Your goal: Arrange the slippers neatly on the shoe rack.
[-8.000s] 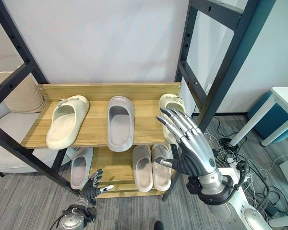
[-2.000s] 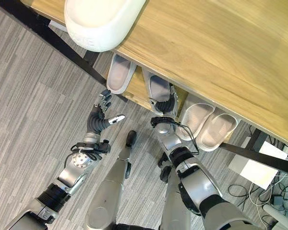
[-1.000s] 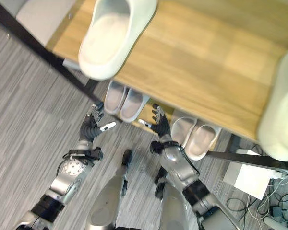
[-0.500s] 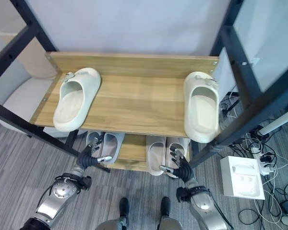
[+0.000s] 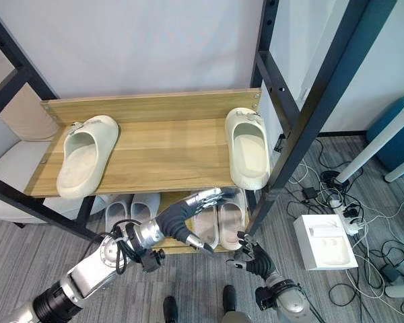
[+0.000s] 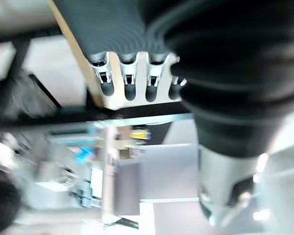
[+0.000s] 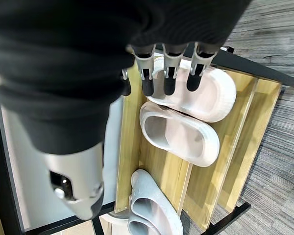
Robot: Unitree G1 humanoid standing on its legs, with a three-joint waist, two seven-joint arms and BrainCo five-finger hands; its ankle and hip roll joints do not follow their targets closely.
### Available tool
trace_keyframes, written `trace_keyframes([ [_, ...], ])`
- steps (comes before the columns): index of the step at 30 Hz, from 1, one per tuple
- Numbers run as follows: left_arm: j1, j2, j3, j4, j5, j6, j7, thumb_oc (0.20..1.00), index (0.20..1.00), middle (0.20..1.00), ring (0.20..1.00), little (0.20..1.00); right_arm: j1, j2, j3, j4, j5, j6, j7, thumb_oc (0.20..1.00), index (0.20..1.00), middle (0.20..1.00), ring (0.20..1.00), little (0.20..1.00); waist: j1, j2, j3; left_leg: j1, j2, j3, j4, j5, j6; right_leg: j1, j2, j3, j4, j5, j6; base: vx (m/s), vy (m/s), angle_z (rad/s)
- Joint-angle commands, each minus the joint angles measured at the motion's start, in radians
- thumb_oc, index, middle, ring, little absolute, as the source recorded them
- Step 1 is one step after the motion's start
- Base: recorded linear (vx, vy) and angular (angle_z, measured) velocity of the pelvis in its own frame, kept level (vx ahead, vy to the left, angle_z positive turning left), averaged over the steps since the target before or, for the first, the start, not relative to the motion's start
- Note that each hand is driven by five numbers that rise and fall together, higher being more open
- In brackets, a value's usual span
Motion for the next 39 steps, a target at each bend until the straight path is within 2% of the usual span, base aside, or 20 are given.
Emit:
trace_keyframes([
  [1, -0.070, -0.017, 0.132, -0.049, -0.184, -0.076, 0.024, 1.000, 1.000, 1.000, 1.000, 1.000, -0.032, 0.037, -0.002, -0.013, -0.031, -0.038, -0.002, 1.000, 1.000, 1.000, 1.000, 1.000, 0.013, -0.038, 0.009, 0.070, 0.006, -0.023, -0.006, -0.100, -0.018, 0.059, -0.055, -0.021, 0.003, -0.098, 0.081, 0.02, -0.056, 0.04],
  [2, -0.076, -0.036, 0.239, -0.063, -0.176, -0.128, 0.097, 1.000, 1.000, 1.000, 1.000, 1.000, -0.018, 0.053, -0.006, -0.012, -0.029, -0.044, -0.003, 1.000, 1.000, 1.000, 1.000, 1.000, 0.022, -0.042, 0.007, 0.074, 0.007, -0.028, -0.006, -0.100, -0.020, 0.069, -0.054, -0.027, 0.001, -0.102, 0.078, 0.02, -0.047, 0.08],
  [3, -0.076, -0.036, 0.239, -0.063, -0.175, -0.127, 0.097, 1.000, 1.000, 1.000, 1.000, 1.000, -0.018, 0.053, -0.006, -0.012, -0.029, -0.044, -0.003, 1.000, 1.000, 1.000, 1.000, 1.000, 0.022, -0.042, 0.008, 0.074, 0.007, -0.028, -0.006, -0.100, -0.020, 0.069, -0.054, -0.027, 0.001, -0.102, 0.078, 0.06, -0.075, 0.10],
  [4, -0.070, -0.061, 0.354, 0.017, -0.120, -0.173, 0.214, 1.000, 1.000, 1.000, 1.000, 1.000, -0.012, 0.067, -0.007, 0.000, -0.020, -0.047, -0.007, 1.000, 1.000, 1.000, 1.000, 1.000, 0.033, -0.045, 0.005, 0.077, 0.005, -0.034, -0.006, -0.099, -0.021, 0.078, -0.053, -0.031, -0.001, -0.106, 0.073, 0.04, -0.038, 0.07],
  [5, -0.070, -0.061, 0.355, 0.017, -0.118, -0.173, 0.215, 1.000, 1.000, 1.000, 1.000, 1.000, -0.013, 0.067, -0.007, 0.000, -0.020, -0.047, -0.007, 1.000, 1.000, 1.000, 1.000, 1.000, 0.032, -0.045, 0.006, 0.078, 0.006, -0.034, -0.006, -0.099, -0.021, 0.079, -0.053, -0.032, -0.001, -0.107, 0.073, 0.05, -0.048, 0.06],
  [7, -0.081, -0.065, 0.435, 0.068, -0.051, -0.203, 0.306, 1.000, 1.000, 1.000, 1.000, 1.000, -0.011, 0.075, -0.010, 0.018, -0.012, -0.051, -0.010, 1.000, 1.000, 1.000, 1.000, 1.000, 0.035, -0.044, 0.005, 0.081, 0.006, -0.037, -0.006, -0.100, -0.022, 0.084, -0.052, -0.032, -0.001, -0.109, 0.072, 0.04, -0.020, 0.09],
  [10, -0.118, -0.018, 0.519, 0.130, 0.175, -0.223, 0.443, 1.000, 1.000, 1.000, 1.000, 1.000, -0.007, 0.070, -0.017, 0.034, -0.021, -0.062, -0.014, 1.000, 1.000, 1.000, 1.000, 1.000, 0.035, -0.040, 0.003, 0.085, 0.006, -0.035, -0.006, -0.102, -0.024, 0.088, -0.052, -0.032, -0.001, -0.110, 0.072, 0.04, -0.006, 0.05],
  [12, -0.161, 0.049, 0.546, 0.183, 0.383, -0.210, 0.559, 1.000, 1.000, 1.000, 1.000, 1.000, -0.010, 0.059, -0.014, 0.037, -0.040, -0.075, -0.023, 1.000, 1.000, 1.000, 1.000, 1.000, 0.034, -0.034, 0.001, 0.088, 0.007, -0.034, -0.006, -0.103, -0.025, 0.088, -0.052, -0.032, -0.001, -0.110, 0.074, 0.04, -0.002, -0.01],
  [15, -0.177, 0.144, 0.563, 0.217, 0.631, -0.164, 0.656, 1.000, 1.000, 1.000, 1.000, 1.000, -0.011, 0.047, -0.008, 0.036, -0.056, -0.088, -0.028, 1.000, 1.000, 1.000, 1.000, 1.000, 0.031, -0.028, -0.002, 0.092, 0.007, -0.032, -0.006, -0.107, -0.027, 0.089, -0.053, -0.030, -0.001, -0.108, 0.077, 0.04, 0.001, -0.01],
  [20, -0.178, 0.263, 0.581, 0.297, 0.926, -0.076, 0.763, 1.000, 1.000, 1.000, 1.000, 1.000, 0.000, 0.038, -0.006, 0.031, -0.051, -0.104, -0.029, 1.000, 1.000, 1.000, 1.000, 1.000, 0.025, -0.025, -0.011, 0.102, 0.007, -0.022, -0.006, -0.114, -0.029, 0.094, -0.055, -0.028, -0.001, -0.110, 0.081, 0.04, 0.006, -0.03],
  [23, -0.174, 0.335, 0.584, 0.351, 1.083, -0.010, 0.802, 1.000, 1.000, 1.000, 1.000, 1.000, 0.009, 0.028, -0.007, 0.027, -0.044, -0.113, -0.030, 1.000, 1.000, 1.000, 1.000, 1.000, 0.021, -0.023, -0.016, 0.106, 0.007, -0.020, -0.006, -0.119, -0.030, 0.096, -0.054, -0.025, 0.000, -0.112, 0.083, 0.04, 0.006, -0.03],
  [24, -0.174, 0.385, 0.579, 0.377, 1.171, 0.031, 0.809, 1.000, 1.000, 1.000, 1.000, 1.000, 0.014, 0.018, -0.007, 0.021, -0.042, -0.117, -0.028, 1.000, 1.000, 1.000, 1.000, 1.000, 0.018, -0.021, -0.017, 0.106, 0.007, -0.018, -0.006, -0.121, -0.031, 0.096, -0.055, -0.023, 0.000, -0.112, 0.084, 0.03, 0.003, -0.03],
  [26, -0.182, 0.469, 0.551, 0.426, 1.309, 0.088, 0.806, 1.000, 1.000, 1.000, 1.000, 1.000, 0.022, 0.004, -0.007, 0.010, -0.037, -0.123, -0.021, 1.000, 1.000, 1.000, 1.000, 1.000, 0.012, -0.020, -0.018, 0.108, 0.008, -0.013, -0.006, -0.125, -0.032, 0.093, -0.055, -0.019, 0.000, -0.110, 0.087, 0.02, 0.002, -0.03],
  [28, -0.175, 0.508, 0.539, 0.449, 1.391, 0.116, 0.791, 1.000, 1.000, 1.000, 1.000, 1.000, 0.035, -0.001, -0.015, 0.000, -0.023, -0.125, -0.013, 1.000, 1.000, 1.000, 1.000, 1.000, 0.010, -0.021, -0.018, 0.110, 0.009, -0.007, -0.006, -0.128, -0.031, 0.091, -0.055, -0.015, 0.000, -0.110, 0.090, 0.03, 0.004, -0.04],
  [32, -0.154, 0.537, 0.545, 0.498, 1.430, 0.141, 0.766, 1.000, 1.000, 1.000, 1.000, 1.000, 0.055, -0.008, -0.030, -0.014, -0.014, -0.120, -0.002, 1.000, 1.000, 1.000, 1.000, 1.000, 0.005, -0.024, -0.019, 0.112, 0.009, 0.000, -0.006, -0.131, -0.031, 0.086, -0.053, -0.005, 0.000, -0.108, 0.091, 0.03, 0.008, -0.15],
  [39, -0.163, 0.504, 0.531, 0.593, 1.425, 0.177, 0.753, 1.000, 1.000, 1.000, 1.000, 1.000, 0.072, -0.010, -0.052, -0.033, -0.015, -0.117, -0.003, 1.000, 1.000, 1.000, 1.000, 1.000, -0.010, -0.027, -0.015, 0.113, 0.009, 0.008, -0.006, -0.135, -0.028, 0.079, -0.050, 0.010, 0.000, -0.107, 0.092, 0.02, 0.006, -0.05],
])
